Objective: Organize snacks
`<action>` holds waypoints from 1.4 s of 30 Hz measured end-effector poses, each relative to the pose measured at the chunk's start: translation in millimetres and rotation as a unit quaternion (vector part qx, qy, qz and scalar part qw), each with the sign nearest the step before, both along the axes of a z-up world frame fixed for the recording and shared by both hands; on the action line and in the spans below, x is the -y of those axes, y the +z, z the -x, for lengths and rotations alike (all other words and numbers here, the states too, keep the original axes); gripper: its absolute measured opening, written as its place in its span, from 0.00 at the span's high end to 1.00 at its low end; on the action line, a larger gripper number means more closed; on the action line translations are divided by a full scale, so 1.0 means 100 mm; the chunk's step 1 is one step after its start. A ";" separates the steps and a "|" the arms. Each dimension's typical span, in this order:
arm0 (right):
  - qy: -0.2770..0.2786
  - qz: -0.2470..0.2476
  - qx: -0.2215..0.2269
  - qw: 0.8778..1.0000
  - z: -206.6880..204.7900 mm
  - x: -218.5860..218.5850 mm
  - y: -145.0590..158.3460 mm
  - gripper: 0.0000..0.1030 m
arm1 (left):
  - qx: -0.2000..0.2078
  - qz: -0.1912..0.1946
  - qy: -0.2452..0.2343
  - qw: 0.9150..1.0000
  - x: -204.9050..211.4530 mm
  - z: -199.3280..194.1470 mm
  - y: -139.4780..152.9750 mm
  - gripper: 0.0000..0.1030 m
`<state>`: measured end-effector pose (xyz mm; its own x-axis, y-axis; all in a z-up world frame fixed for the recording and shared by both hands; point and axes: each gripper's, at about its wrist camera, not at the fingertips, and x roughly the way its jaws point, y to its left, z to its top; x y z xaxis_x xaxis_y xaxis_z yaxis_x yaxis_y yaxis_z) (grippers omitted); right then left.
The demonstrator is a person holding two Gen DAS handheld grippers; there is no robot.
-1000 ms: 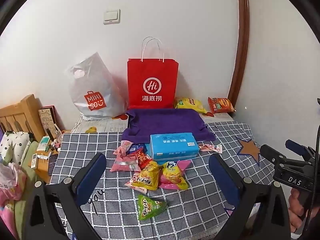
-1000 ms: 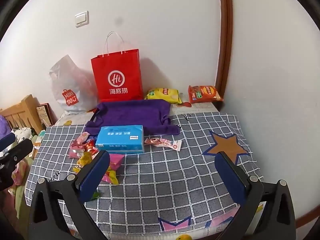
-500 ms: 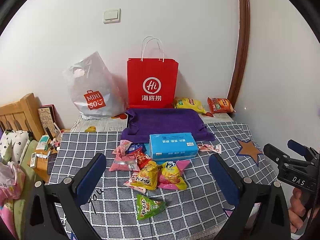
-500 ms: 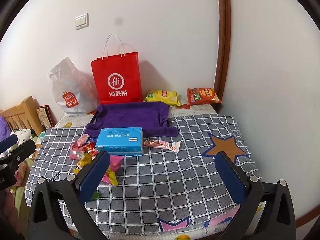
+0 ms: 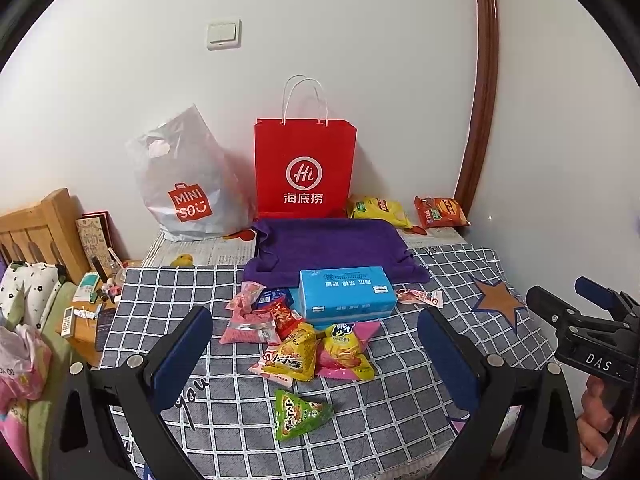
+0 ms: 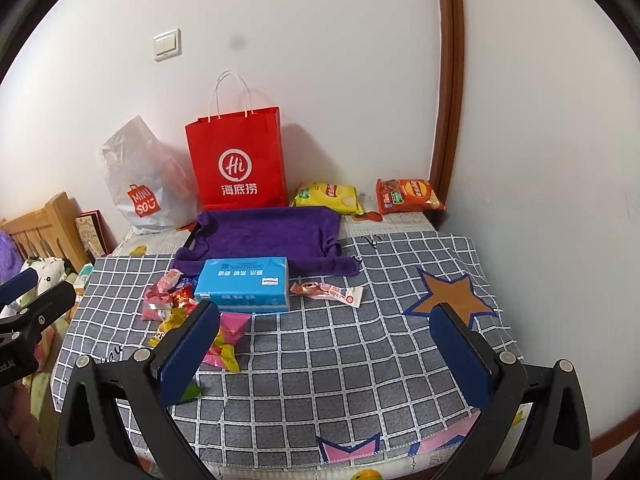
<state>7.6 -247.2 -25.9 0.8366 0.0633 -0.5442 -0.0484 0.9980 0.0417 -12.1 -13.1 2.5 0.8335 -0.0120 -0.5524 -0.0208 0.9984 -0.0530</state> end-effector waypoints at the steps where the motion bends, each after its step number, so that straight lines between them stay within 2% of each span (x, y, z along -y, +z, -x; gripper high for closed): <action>1: 0.000 0.000 0.000 1.000 0.00 0.00 0.00 0.00 | -0.001 0.000 0.000 1.000 0.00 0.00 0.00 0.00; 42: 0.009 -0.002 0.003 1.000 0.03 -0.05 0.03 0.00 | 0.001 0.009 -0.005 1.000 -0.03 0.01 0.01 0.00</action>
